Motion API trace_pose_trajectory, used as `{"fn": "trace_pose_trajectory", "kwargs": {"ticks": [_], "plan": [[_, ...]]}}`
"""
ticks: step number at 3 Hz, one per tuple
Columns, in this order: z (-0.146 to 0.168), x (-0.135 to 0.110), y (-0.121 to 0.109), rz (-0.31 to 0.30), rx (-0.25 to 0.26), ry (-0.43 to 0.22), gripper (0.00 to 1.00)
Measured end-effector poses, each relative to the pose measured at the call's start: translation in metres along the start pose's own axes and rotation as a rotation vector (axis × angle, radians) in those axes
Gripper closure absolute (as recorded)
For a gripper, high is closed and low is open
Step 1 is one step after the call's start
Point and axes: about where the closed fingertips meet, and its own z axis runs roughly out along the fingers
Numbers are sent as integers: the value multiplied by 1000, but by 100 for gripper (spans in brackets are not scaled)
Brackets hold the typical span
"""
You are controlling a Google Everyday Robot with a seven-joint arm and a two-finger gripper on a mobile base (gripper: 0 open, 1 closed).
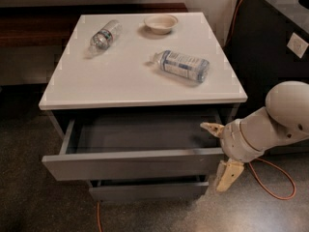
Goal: Place blue plastic bottle into top drawer
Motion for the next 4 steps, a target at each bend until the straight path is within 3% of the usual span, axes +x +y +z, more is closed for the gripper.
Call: {"fn": "trace_pose_trajectory", "kwargs": {"ticks": [1,2,3,4], "plan": [[-4,-1,-19,12,-8,-18,0],[-6,1,-48,41,7,-39,15],[-10,8,-84,110,42,-59,46],[-10,12,-98,139,82,-44,69]]}}
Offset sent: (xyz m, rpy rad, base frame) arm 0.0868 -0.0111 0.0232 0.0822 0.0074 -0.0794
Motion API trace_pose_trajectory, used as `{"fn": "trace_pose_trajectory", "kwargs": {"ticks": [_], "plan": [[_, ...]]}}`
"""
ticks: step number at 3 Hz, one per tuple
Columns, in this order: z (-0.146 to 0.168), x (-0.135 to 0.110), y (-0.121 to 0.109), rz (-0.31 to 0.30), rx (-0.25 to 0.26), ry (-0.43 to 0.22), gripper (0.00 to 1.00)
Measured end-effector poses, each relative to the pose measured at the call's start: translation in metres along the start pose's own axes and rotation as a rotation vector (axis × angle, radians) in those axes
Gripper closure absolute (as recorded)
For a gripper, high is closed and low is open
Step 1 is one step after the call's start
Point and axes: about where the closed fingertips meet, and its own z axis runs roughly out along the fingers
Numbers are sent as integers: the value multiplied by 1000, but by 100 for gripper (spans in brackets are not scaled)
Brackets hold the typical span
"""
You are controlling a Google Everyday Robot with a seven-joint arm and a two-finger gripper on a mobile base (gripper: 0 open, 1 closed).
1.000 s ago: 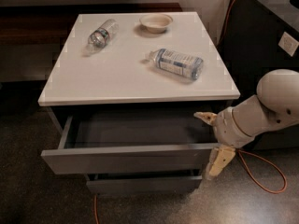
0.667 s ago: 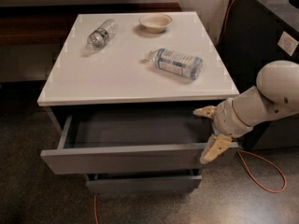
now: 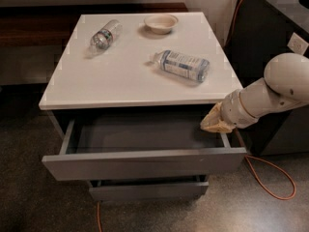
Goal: Place blue plastic bottle into top drawer
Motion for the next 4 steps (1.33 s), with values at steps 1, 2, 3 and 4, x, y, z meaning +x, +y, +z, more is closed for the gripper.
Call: {"fn": "trace_pose_trajectory", "kwargs": {"ticks": [1,2,3,4], "plan": [[15,-2,1,-35,51,59,93],[51,4,13,-87,87,143,100],[71,8,19,-106,91,180,100],[82,12,25,-113,77,197,100]]}}
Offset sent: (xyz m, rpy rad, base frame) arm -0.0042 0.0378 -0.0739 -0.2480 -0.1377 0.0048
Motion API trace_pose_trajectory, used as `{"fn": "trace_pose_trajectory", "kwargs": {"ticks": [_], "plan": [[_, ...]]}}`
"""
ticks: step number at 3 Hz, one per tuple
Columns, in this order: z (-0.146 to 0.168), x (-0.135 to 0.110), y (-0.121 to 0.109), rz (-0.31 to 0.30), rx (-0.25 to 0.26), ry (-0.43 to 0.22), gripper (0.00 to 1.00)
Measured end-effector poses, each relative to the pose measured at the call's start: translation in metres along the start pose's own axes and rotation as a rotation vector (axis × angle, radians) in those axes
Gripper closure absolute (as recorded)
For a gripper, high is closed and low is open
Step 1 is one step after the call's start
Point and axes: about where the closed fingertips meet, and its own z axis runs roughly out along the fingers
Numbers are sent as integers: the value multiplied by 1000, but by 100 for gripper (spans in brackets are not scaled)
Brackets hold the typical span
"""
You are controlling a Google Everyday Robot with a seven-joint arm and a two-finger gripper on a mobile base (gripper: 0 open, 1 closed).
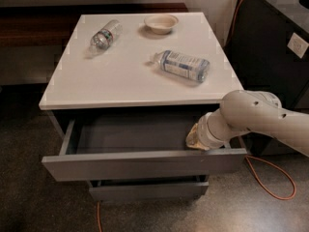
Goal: Place blue plastic bottle into top drawer
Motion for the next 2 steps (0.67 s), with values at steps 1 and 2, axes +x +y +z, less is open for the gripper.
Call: {"fn": "trace_pose_trajectory", "kwargs": {"ticks": [1,2], "plan": [[-2,1,22,2,-35,-3,100],[-11,1,45,14,-69,-15,100]]}}
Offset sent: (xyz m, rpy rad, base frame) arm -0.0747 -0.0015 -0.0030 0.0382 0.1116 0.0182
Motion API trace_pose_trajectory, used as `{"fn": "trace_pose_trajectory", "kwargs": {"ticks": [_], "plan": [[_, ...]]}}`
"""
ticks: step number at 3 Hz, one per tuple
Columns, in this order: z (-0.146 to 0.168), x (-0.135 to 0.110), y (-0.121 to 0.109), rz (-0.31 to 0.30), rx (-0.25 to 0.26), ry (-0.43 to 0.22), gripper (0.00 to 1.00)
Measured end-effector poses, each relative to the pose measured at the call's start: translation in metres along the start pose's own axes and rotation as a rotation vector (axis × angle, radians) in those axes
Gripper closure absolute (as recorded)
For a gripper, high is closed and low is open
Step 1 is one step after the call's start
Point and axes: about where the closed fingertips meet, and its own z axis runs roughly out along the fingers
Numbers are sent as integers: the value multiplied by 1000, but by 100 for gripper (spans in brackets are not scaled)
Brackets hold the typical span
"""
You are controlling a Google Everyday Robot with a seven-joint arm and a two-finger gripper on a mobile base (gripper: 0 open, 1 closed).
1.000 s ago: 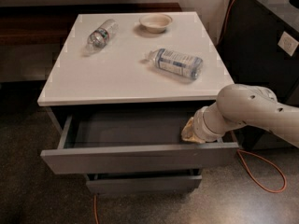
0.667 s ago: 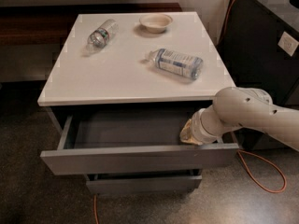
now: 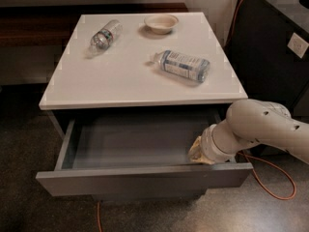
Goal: Place blue plastic bottle into top drawer
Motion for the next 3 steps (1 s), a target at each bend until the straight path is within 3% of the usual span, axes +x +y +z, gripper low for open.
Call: {"fn": "trace_pose_trajectory", "kwargs": {"ticks": [2,3], "plan": [[-16,6,69,52,-90,-41,100],[-16,6,70,53,-91,-42,100]]}}
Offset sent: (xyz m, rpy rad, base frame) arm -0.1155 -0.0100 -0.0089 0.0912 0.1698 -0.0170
